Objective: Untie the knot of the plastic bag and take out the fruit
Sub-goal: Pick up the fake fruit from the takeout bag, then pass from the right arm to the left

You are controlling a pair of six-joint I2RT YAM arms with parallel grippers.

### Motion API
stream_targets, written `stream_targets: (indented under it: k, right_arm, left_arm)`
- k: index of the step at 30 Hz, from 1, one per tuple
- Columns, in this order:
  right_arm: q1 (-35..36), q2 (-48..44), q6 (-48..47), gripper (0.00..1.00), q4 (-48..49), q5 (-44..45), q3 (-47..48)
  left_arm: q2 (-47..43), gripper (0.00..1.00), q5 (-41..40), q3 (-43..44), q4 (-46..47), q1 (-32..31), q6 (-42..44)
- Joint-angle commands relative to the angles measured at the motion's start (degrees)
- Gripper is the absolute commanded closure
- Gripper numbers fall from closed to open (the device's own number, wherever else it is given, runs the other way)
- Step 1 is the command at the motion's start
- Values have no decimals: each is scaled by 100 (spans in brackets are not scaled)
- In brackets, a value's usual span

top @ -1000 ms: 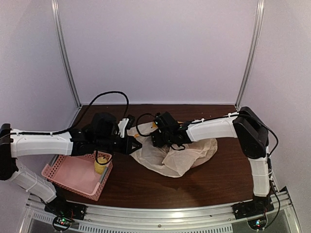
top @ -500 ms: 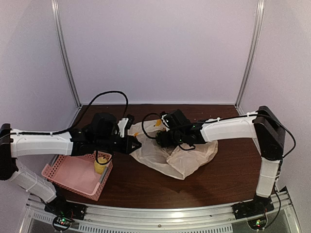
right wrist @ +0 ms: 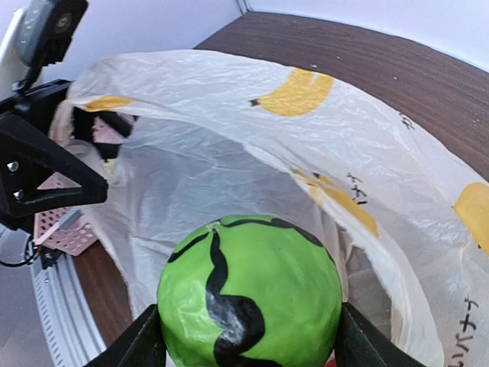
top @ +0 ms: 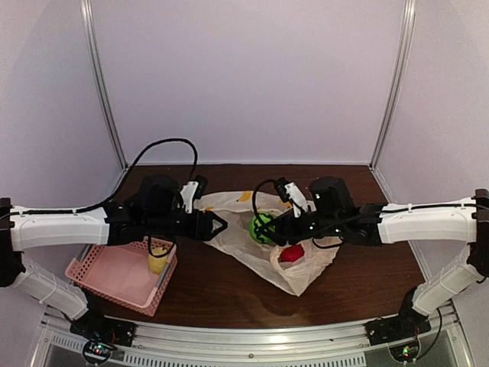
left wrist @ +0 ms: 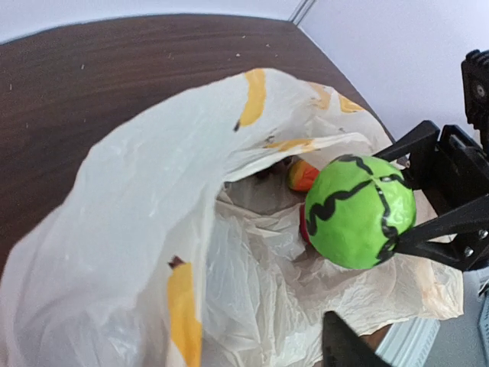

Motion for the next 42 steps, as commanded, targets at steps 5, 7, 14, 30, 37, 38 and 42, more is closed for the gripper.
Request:
stream_targets:
  k: [5,7,14,30,37,38,42]
  right_arm:
    - [36,-1149,314,35,1152,-1198,-284]
    - [35,-1301,331,34,1306,-1319,-269]
    - [112,-1461,243,33,1508,-1619,-158]
    - [657,-1092,-89,32,1220,-1682,469]
    - [785,-895,-117,32,1228,-1797,627]
    - [799,-869,-117,32,1234,-1802,643]
    - [852,-843,-121,32,1250,-1795,656]
  left_arm:
    - [-1192,13,-223,-26,-203,-32,1138]
    - [-1517,12,-177,30,-362,-33,1354]
    - [-2079,9,862,107,295,-47,734]
    - [-1108,4,2370,371,1744,-314,-308]
    - [-1024,2,2575,233,2123,-348,-527]
    - [-1014,2,2572,225,2161,-344,-542]
    - [-961,12,2622,252,2195,-348,-553]
